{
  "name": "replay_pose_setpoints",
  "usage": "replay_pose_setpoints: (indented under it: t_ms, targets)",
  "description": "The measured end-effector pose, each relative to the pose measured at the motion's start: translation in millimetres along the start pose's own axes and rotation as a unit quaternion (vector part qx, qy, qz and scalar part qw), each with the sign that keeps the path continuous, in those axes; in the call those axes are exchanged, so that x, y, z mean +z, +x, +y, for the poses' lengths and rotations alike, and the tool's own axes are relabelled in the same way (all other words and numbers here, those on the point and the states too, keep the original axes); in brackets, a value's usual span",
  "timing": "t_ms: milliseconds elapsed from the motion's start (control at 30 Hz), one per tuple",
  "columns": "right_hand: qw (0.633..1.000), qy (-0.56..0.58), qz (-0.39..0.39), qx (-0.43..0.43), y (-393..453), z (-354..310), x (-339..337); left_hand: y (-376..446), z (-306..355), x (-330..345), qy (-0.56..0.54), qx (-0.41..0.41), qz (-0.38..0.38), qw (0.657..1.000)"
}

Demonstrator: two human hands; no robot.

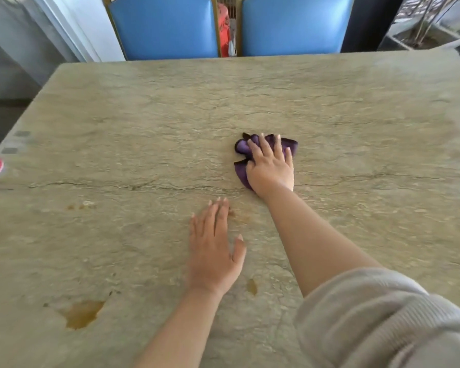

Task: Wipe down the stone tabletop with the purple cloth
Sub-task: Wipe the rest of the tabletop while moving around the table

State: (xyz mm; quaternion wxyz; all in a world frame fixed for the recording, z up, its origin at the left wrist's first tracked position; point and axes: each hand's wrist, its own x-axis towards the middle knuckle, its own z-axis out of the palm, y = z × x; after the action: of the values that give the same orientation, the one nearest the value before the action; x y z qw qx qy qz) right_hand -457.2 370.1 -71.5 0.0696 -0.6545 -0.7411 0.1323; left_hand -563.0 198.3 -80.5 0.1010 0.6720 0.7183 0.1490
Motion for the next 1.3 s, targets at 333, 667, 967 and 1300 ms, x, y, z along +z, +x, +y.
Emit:
replay_pose_setpoints:
  t_ms: [333,667,967,1300]
  targets:
    - [0.961,0.051,-0.088,-0.259,-72,70,-23,-3,0,-5,-0.135,-0.054,0.064,0.987]
    - [0.971,0.011,-0.060,-0.233,-104,-11,2,-2,-2,-5,-0.214,-0.059,0.105,0.969]
    - [1.000,0.006,0.009,-0.016,-96,-1,6,-1,-70,-38,0.063,-0.067,0.066,0.994]
    - [0.950,0.003,-0.066,-0.304,-62,-86,31,-9,-85,-30,-0.005,-0.120,0.071,0.990]
